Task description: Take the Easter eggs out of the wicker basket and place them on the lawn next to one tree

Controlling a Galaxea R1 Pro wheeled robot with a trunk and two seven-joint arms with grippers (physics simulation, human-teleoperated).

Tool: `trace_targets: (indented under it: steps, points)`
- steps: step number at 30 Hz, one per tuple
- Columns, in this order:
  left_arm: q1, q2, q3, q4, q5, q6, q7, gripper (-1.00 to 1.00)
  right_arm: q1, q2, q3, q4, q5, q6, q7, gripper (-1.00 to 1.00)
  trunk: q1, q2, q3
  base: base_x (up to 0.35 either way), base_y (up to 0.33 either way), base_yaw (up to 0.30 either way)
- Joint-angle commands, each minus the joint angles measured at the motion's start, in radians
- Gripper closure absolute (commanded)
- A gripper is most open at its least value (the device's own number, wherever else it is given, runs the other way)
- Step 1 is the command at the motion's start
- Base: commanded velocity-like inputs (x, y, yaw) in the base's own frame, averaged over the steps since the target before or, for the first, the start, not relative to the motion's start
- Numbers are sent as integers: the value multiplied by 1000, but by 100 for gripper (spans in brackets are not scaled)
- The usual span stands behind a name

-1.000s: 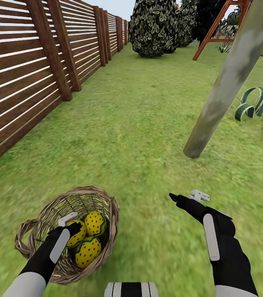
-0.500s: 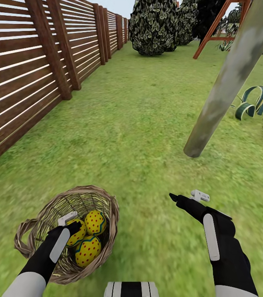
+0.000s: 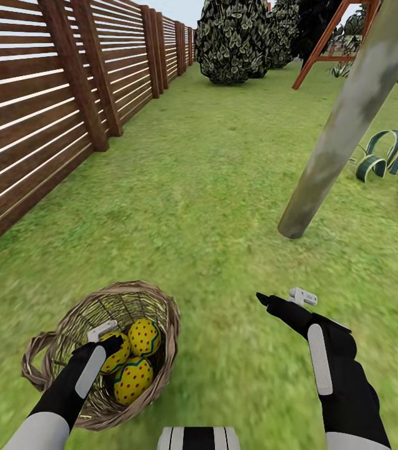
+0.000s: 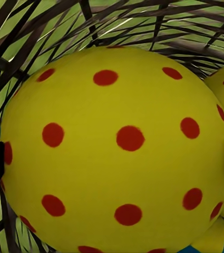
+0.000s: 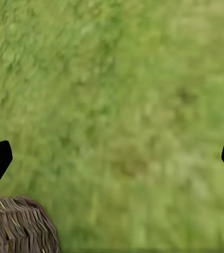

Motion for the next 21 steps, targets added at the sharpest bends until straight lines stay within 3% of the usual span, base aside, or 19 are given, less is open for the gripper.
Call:
trace_targets:
  steps: [1,15,21]
  points:
    - [0,0,-2,7,24,0,4,100,-1,1,-3,-1,1,5,6,-100,0,0,-1,0,0,0]
    - [0,0,-2,8,25,0,4,100,-1,1,-3,-1,1,5,6,-100,0,0,-1,0,0,0]
    - [0,0,-2,9,25,0,4,100,-1,2,-3,-1,1,5,6,-100,-1,1,11,0,0,0]
